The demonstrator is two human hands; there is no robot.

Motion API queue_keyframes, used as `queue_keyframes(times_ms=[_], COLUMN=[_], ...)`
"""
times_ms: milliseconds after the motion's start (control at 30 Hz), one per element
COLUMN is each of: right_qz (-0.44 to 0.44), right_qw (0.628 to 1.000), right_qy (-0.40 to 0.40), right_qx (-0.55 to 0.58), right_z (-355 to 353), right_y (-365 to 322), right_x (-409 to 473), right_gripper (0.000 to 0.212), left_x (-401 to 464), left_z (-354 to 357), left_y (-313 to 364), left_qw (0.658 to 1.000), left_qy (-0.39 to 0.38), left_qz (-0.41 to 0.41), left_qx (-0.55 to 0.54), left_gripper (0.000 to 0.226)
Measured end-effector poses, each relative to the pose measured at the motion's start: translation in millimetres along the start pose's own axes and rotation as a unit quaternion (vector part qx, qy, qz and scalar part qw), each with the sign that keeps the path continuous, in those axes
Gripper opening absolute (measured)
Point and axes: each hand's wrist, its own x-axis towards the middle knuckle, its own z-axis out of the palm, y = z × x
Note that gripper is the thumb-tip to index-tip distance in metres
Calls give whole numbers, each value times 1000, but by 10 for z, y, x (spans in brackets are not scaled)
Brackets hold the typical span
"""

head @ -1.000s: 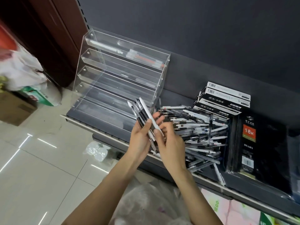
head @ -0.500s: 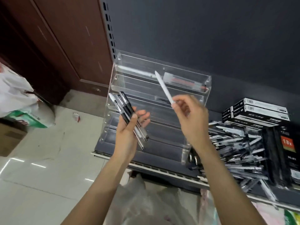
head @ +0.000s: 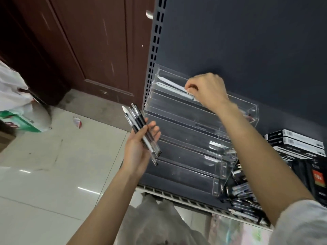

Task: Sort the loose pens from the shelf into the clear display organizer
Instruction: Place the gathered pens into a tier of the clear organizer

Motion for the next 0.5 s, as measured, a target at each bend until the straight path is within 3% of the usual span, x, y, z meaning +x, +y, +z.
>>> queue_keyframes(times_ms=[300, 500], right_qz=[-45, -28], right_qw=[995, 992], right_qy=[-33, -37], right_qx=[80, 117], right_z=[-13, -4], right_y=[89, 104], right_x=[-7, -16], right_gripper=[12, 18], left_x=[53, 80], left_z=[158, 243], left_y=[-31, -43], left_qw=[1000, 999], left_qy=[-2, -1], left_qz=[-13, -30], left_qx=[15, 22], left_gripper=[21, 22])
